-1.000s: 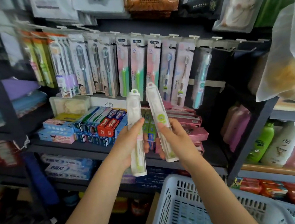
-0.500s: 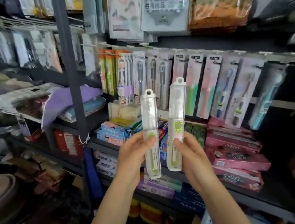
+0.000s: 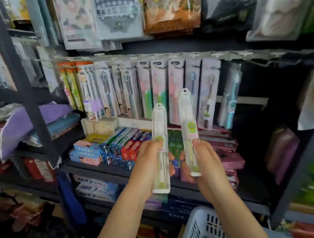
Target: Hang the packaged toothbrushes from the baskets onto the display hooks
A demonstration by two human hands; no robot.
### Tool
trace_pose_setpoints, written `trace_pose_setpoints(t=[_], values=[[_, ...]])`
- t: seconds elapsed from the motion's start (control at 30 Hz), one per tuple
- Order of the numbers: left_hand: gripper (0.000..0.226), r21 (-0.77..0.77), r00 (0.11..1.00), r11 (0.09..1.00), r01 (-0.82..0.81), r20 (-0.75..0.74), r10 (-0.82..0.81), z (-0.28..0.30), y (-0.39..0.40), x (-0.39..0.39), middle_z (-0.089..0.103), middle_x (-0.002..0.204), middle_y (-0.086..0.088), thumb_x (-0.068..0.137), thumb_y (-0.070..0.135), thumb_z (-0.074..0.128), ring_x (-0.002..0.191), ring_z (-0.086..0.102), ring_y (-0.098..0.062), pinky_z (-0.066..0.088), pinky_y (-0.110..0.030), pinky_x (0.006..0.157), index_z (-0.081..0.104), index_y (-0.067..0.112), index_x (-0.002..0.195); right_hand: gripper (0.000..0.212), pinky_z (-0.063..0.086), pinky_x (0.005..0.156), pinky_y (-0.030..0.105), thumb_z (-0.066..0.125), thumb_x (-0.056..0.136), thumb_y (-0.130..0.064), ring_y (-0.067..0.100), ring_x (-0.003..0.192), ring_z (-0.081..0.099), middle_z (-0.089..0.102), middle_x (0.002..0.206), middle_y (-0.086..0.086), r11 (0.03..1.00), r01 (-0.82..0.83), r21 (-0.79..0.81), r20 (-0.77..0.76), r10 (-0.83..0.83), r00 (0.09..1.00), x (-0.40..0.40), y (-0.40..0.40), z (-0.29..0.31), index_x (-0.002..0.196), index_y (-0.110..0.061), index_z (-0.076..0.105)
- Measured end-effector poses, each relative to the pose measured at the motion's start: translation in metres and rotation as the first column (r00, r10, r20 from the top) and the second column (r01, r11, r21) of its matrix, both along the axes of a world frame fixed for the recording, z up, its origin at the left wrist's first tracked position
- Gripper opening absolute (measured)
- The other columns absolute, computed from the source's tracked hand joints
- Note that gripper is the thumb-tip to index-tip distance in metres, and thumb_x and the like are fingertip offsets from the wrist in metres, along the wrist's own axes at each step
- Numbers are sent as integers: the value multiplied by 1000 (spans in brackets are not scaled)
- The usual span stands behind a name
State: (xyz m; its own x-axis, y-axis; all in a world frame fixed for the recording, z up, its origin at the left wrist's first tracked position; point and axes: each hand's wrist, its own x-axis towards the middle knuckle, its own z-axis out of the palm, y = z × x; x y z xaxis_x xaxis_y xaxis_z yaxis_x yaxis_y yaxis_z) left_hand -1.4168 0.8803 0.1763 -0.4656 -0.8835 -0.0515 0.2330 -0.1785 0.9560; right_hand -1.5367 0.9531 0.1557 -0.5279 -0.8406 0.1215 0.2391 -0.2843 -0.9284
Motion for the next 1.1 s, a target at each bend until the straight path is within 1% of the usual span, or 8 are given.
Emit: trace_pose_setpoints(t=[0.07,0.13,0.23,0.37,0.6,0.9,1.0,1.1], values=[[25,1,996,997,83,-19,-83,1,11,-25,66,64,-7,99,12,47,44,54,-23,45,-28,45,47,2,123,6,31,41,25,44,103,-15,22,43,40,55,83,22,998,59,13,46,-60,997,-23,20,4,99,-11,46],[26,-22,993,993,116,-31,-117,4,22,-49,71,72,-7,97,7,50,50,62,-23,48,-28,48,49,4,123,5,35,42,26,45,101,-11,23,49,43,53,85,19,991,136,-8,44,-136,990,-44,41,7,98,-13,48],[25,-74,982,986,146,-106,-154,6,41,-77,75,85,-9,99,11,57,60,69,-26,53,-29,49,57,13,123,7,38,44,28,49,105,-18,25,51,46,52,75,11,967,245,-72,13,-245,970,-68,68,11,106,-16,55],[21,-65,965,980,188,-171,-197,8,63,-100,73,89,-12,98,15,60,57,69,-26,52,-27,46,63,19,118,18,31,43,27,51,106,-28,23,46,45,60,81,17,941,318,-114,-14,-322,947,-89,83,26,117,-15,56],[21,-125,949,969,215,-205,-237,13,73,-115,70,96,-15,97,17,61,59,67,-26,50,-28,47,66,22,116,21,33,40,24,51,106,-32,19,44,49,64,74,7,935,340,-101,6,-341,940,-103,79,48,116,-14,55],[26,-139,948,963,230,-192,-254,8,71,-123,71,91,-12,98,17,60,61,67,-27,50,-28,48,65,21,123,24,33,39,24,50,106,-31,19,41,50,66,70,7,930,362,-64,-6,-363,932,-114,70,59,118,-11,54],[23,-136,947,963,231,-196,-255,7,69,-124,73,89,-12,98,15,59,60,67,-27,50,-28,48,65,20,120,31,39,40,27,52,105,-35,20,45,54,67,73,9,931,365,18,28,-365,930,-120,63,53,120,-9,56],[17,-96,951,968,231,-189,-246,3,67,-127,74,93,-15,98,15,60,65,71,-29,56,-30,51,63,12,115,36,52,49,31,57,102,-39,19,50,61,70,68,7,922,366,127,110,-380,918,-121,60,35,117,-6,59]])
